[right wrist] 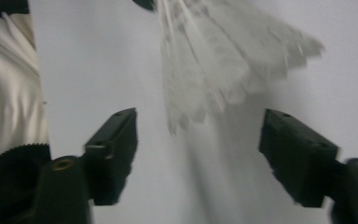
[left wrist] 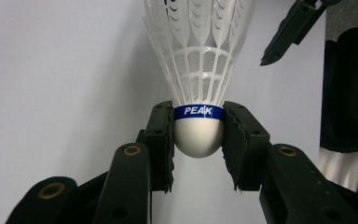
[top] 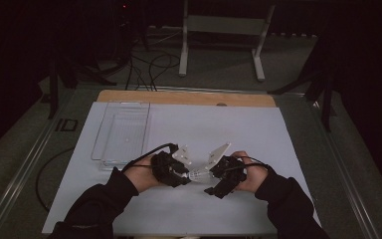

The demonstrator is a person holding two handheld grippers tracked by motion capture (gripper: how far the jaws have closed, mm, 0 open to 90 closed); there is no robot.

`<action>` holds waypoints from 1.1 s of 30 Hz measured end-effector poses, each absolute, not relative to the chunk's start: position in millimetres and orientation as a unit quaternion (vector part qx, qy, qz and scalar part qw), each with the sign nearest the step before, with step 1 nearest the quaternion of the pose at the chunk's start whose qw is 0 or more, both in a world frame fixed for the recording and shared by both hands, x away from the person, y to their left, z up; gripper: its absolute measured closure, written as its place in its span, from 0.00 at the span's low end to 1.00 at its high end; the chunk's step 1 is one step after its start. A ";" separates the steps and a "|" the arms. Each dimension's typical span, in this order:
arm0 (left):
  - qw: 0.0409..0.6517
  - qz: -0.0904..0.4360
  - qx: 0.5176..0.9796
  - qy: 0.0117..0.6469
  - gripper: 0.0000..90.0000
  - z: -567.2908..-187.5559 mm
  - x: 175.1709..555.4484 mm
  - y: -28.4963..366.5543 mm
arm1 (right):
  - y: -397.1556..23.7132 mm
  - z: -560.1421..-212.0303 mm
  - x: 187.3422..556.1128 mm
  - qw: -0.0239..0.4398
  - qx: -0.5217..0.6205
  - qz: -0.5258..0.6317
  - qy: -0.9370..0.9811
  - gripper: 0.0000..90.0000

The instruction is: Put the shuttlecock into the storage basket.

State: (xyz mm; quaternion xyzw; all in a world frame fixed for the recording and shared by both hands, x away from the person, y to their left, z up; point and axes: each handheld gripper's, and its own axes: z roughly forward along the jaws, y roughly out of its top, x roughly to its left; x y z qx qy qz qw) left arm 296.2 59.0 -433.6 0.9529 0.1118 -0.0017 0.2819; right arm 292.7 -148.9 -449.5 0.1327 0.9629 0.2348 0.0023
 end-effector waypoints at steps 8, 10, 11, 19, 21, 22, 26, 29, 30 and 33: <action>0.280 -0.005 0.952 0.124 0.73 -432.9 299.1 67.8 | -157.4 -450.8 294.9 0.016 0.146 0.263 0.954 0.12; 0.280 -0.005 0.951 0.128 0.73 -432.4 299.8 70.5 | -160.0 -449.8 295.9 0.018 0.147 0.270 0.951 0.11; 0.281 -0.005 0.951 0.130 0.73 -432.1 300.0 71.8 | -161.5 -449.0 295.9 0.019 0.153 0.274 0.949 0.11; 0.280 0.004 0.949 0.147 0.73 -428.2 303.9 83.7 | -172.9 -453.3 295.6 0.037 0.157 0.294 0.942 0.11; 0.279 0.004 0.949 0.149 0.73 -427.0 304.6 86.3 | -174.8 -455.1 295.0 0.037 0.158 0.298 0.941 0.10; 0.281 0.005 0.948 0.152 0.73 -426.6 304.8 87.5 | -175.4 -456.4 294.8 0.034 0.157 0.297 0.941 0.10; 0.281 0.009 0.946 0.159 0.73 -424.5 305.6 92.3 | -177.7 -462.9 293.7 0.034 0.157 0.300 0.940 0.10; 0.282 0.011 0.945 0.165 0.73 -422.6 306.9 97.5 | -180.2 -467.5 293.2 0.033 0.161 0.303 0.939 0.10; 0.282 0.013 0.945 0.166 0.73 -422.1 307.1 99.1 | -181.0 -468.6 292.8 0.035 0.160 0.303 0.939 0.10; 0.282 0.016 0.944 0.170 0.73 -419.9 308.1 104.4 | -183.4 -471.4 291.1 0.037 0.161 0.308 0.937 0.10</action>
